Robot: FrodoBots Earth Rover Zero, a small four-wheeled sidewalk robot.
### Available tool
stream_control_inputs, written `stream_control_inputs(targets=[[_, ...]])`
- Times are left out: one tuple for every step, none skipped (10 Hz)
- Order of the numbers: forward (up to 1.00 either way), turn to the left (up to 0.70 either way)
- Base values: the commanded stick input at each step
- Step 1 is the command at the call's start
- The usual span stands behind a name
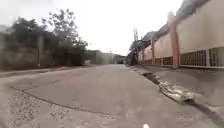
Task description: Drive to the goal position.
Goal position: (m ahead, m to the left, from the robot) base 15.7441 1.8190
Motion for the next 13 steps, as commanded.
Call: stream_control_inputs(targets=[[0.70,-0.16],[0.70,-0.28],[0.70,-0.35],[0.70,-0.35],[0.70,0.05],[0.70,0.03],[0.70,0.00],[0.70,0.00],[0.70,0.00],[0.70,0.08],[0.70,-0.35],[0.70,-0.35],[0.70,0.09]])
